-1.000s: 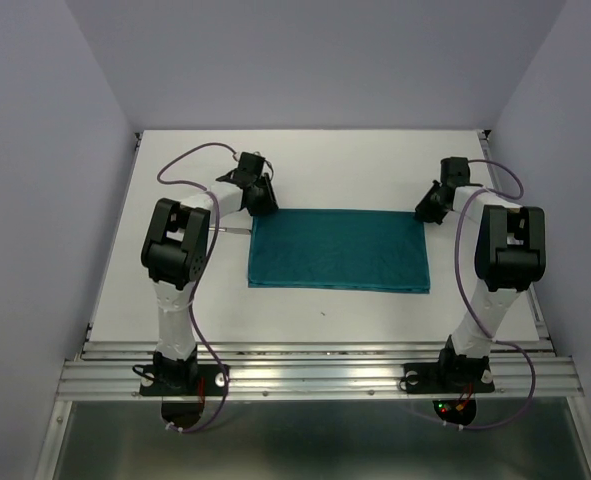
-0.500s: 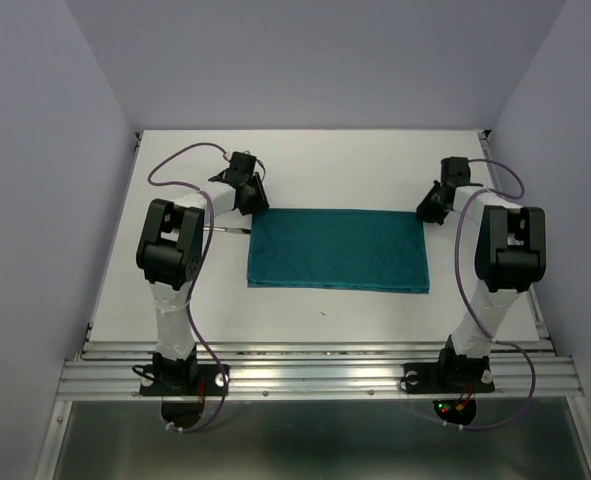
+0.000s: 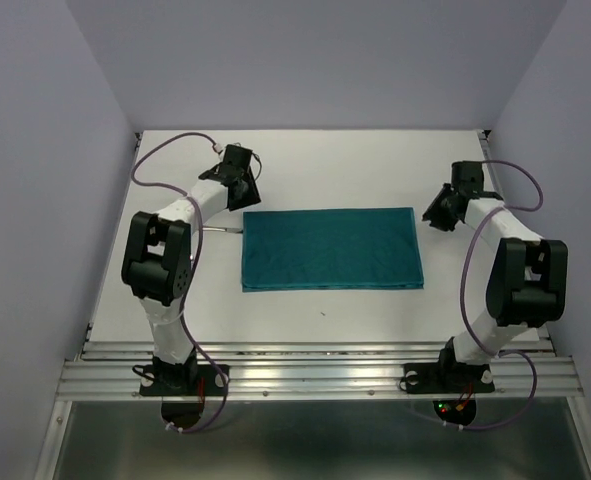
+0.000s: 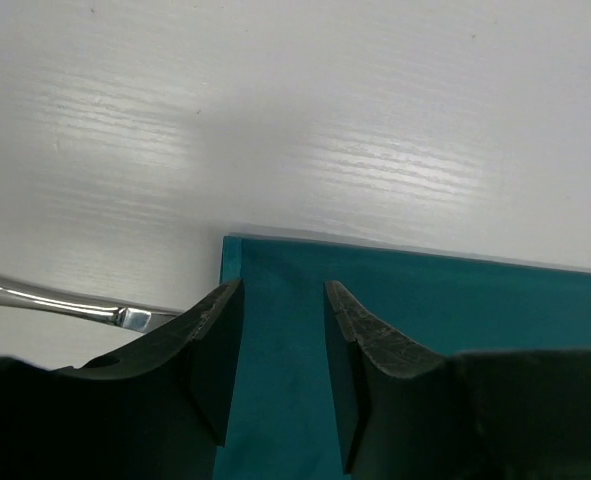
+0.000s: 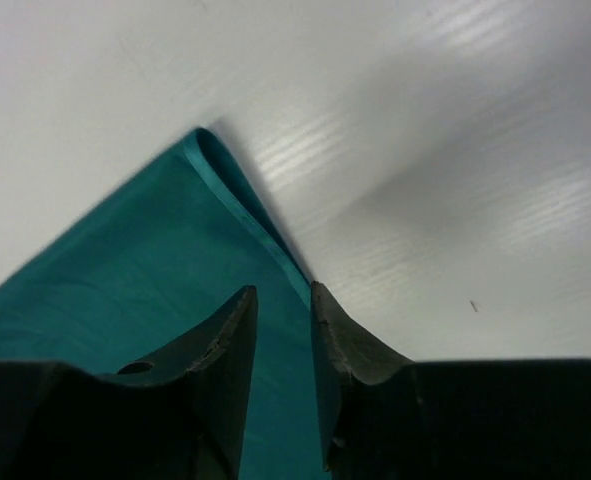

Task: Fold the napkin into a case and place the utensils inside
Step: Smooth out the rectangle-folded napkin at the center of the board, then pick up the rectangle-folded napkin from the center of the board.

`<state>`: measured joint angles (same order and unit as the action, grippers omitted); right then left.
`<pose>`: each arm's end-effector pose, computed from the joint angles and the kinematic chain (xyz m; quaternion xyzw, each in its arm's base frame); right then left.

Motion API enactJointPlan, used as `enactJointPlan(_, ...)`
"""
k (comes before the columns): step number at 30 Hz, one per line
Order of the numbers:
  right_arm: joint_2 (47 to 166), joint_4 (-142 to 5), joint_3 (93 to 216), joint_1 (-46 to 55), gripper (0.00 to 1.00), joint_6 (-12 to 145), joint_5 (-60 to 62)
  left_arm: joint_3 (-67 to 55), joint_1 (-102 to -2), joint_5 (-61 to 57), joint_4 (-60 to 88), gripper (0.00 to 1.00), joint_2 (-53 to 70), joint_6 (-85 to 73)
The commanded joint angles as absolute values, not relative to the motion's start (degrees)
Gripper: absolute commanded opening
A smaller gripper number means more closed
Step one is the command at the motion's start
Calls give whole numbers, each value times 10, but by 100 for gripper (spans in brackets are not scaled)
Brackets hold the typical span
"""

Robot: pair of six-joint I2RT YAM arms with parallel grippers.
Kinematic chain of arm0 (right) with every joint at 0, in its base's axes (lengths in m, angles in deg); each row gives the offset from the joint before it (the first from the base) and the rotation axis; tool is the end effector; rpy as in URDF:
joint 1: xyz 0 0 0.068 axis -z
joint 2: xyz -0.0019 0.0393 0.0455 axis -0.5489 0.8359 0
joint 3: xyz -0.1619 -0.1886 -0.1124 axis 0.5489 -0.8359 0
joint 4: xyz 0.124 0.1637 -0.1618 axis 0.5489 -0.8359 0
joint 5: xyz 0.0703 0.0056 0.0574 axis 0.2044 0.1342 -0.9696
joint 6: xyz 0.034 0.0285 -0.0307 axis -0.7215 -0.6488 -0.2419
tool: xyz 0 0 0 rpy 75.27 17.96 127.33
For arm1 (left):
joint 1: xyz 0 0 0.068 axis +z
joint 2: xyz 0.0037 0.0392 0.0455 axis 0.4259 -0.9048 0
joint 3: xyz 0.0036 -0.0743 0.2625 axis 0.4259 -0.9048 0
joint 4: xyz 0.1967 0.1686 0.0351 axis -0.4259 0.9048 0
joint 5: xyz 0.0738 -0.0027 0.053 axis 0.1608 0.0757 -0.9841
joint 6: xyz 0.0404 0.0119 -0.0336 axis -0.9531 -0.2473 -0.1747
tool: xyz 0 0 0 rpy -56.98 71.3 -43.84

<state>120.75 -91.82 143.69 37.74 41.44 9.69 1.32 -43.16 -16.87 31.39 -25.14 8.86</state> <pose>0.3489 -0.0280 0.2132 0.3024 0.9037 0.0622 0.2967 0.4064 -0.1275 0.2172 -0.0907 0.9181 -0.0974 0.3732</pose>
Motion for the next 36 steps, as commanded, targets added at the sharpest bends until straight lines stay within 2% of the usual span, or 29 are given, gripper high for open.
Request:
enactJointPlan(1, 1169, -951, 1378, 379, 37, 433, 111, -2, -450, -201, 337, 49, -193, 81)
enactJointPlan(6, 1148, -966, 1332, 344, 45, 463, 112, -47, -462, -195, 336, 50, -157, 97)
enactJointPlan(12, 1184, -969, 1339, 327, 49, 483, 129, -85, -474, -198, 339, 50, -124, 107)
enactJointPlan(26, 1264, -965, 1403, 292, 48, 501, 165, -148, -475, -206, 337, 50, -85, 114)
enactJointPlan(31, 1284, -959, 1412, 280, 36, 511, 159, -151, -475, -216, 339, 50, -83, 111)
enactJointPlan(36, 1292, -956, 1403, 280, 15, 506, 167, -156, -475, -218, 338, 50, -85, 109)
